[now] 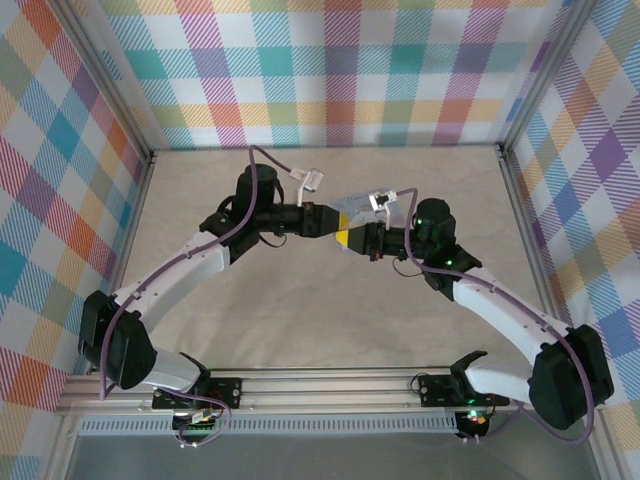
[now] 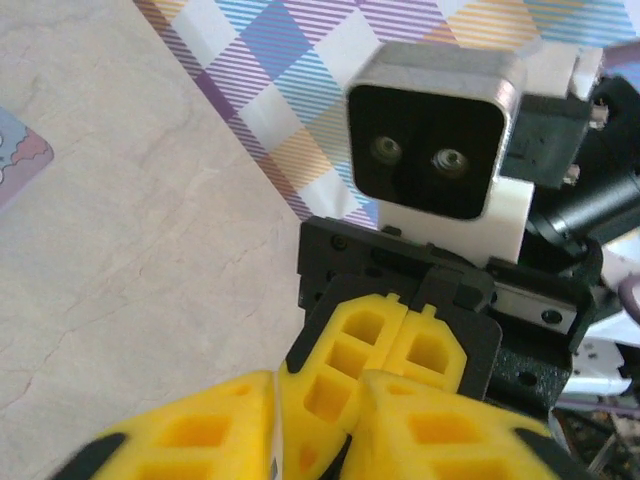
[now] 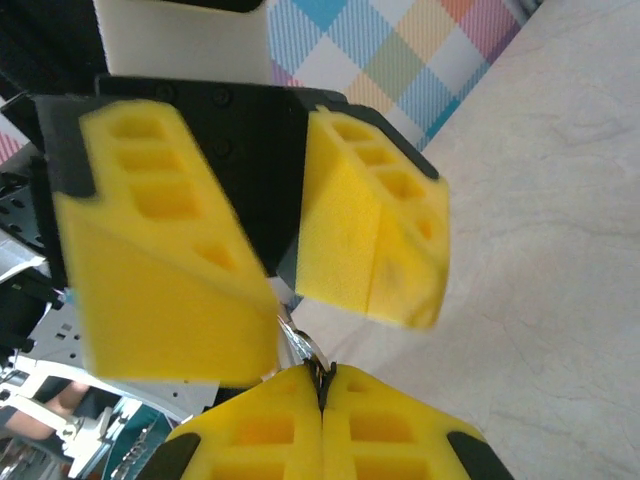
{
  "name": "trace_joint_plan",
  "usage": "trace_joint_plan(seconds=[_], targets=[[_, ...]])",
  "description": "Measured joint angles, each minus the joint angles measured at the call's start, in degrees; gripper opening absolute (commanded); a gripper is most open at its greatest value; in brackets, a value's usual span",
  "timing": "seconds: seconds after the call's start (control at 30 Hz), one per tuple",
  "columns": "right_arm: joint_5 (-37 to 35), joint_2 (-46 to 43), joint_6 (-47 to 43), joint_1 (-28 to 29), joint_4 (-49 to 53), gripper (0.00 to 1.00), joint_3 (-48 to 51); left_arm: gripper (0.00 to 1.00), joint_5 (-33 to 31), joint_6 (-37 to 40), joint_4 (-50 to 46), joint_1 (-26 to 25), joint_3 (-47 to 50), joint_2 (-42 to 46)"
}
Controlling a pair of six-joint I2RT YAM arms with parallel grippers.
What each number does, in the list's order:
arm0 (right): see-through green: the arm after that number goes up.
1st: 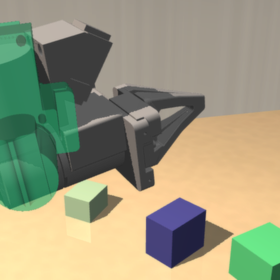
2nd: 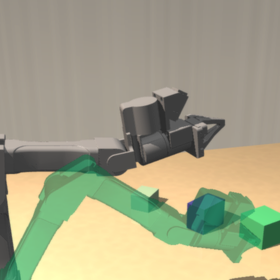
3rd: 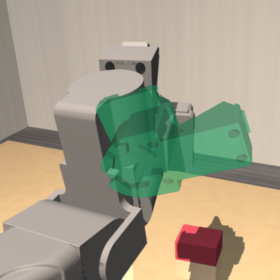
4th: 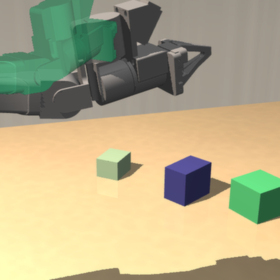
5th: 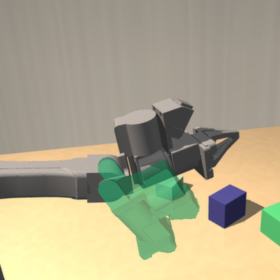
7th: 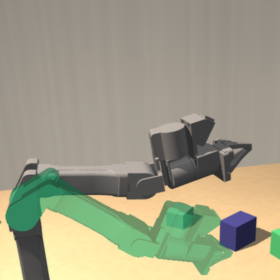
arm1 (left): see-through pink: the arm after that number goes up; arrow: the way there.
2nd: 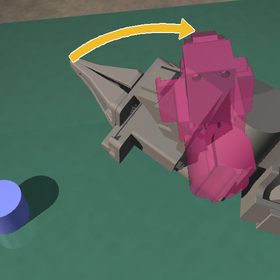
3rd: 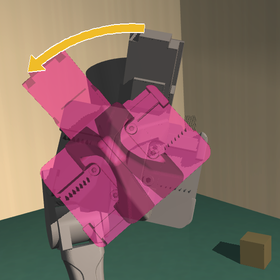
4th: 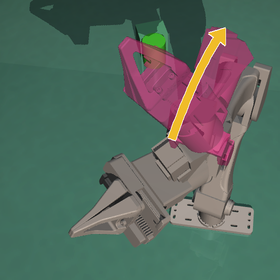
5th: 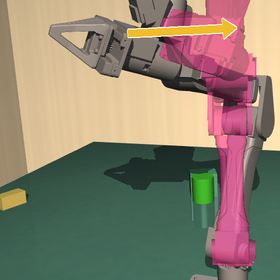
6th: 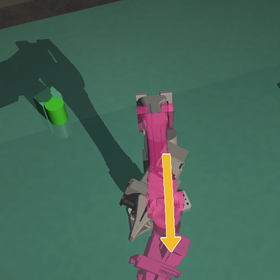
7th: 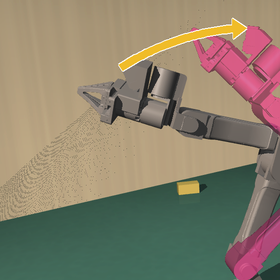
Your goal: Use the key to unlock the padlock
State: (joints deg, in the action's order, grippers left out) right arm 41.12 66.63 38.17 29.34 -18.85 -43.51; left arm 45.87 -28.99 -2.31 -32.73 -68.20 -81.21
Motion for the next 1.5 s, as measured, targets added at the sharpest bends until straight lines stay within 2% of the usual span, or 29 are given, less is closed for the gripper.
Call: trace_joint_plan(seconds=[0.1, 0.2, 0.37, 0.57, 0.7, 0.8, 1.1, 1.17, 1.37, 1.5], targets=[[-1.84, -1.09, 0.52, 0.0, 0.07, 0.0, 1.68, 0.63, -2.56, -2.51, 2.47, 0.63, 1.6, 1.81], [-4.39, -2.08, 2.54, 0.0, -0.66, 0.0, 3.8, 0.66, -5.51, -5.79, 6.58, 1.03, 4.76, 4.31], [-8.7, -2.6, 8.22, 0.0, -4.72, 0.0, 6.51, 0.69, -8.94, -10.25, 12.68, 0.87, 9.86, 6.34], [-10.73, -2.6, 12.5, 0.2, -8.98, 0.0, 6.64, 0.67, -11.13, -11.93, 15.1, -0.59, 10.64, 5.84], [-11.41, -2.56, 13.92, 0.85, -9.53, 0.0, 6.64, 0.59, -11.5, -12.52, 16.41, -1.86, 10.64, 4.59], [-11.89, -1.86, 15.02, 1.33, -10.43, 0.0, 6.64, 0.48, -11.52, -12.94, 16.57, -2.34, 10.64, 3.65], [-12.87, 0.35, 16.68, 2.25, -12.48, 0.0, 6.54, 0.01, -12.85, -13.31, 17.27, -2.43, 10.62, 2.82], [-13.05, 0.35, 16.68, 2.25, -12.74, 0.04, 6.54, 0.0, -13.64, -12.81, 17.18, -2.38, 10.62, 2.82], [-13.51, -1.49, 14.49, 2.25, -9.77, 0.24, 6.56, 0.0, -13.77, -12.11, 16.17, -2.62, 10.62, 2.82], [-13.44, -3.58, 13.03, 2.14, -8.0, 0.3, 6.56, 0.0, -13.16, -11.65, 16.0, -2.67, 10.62, 2.82]])
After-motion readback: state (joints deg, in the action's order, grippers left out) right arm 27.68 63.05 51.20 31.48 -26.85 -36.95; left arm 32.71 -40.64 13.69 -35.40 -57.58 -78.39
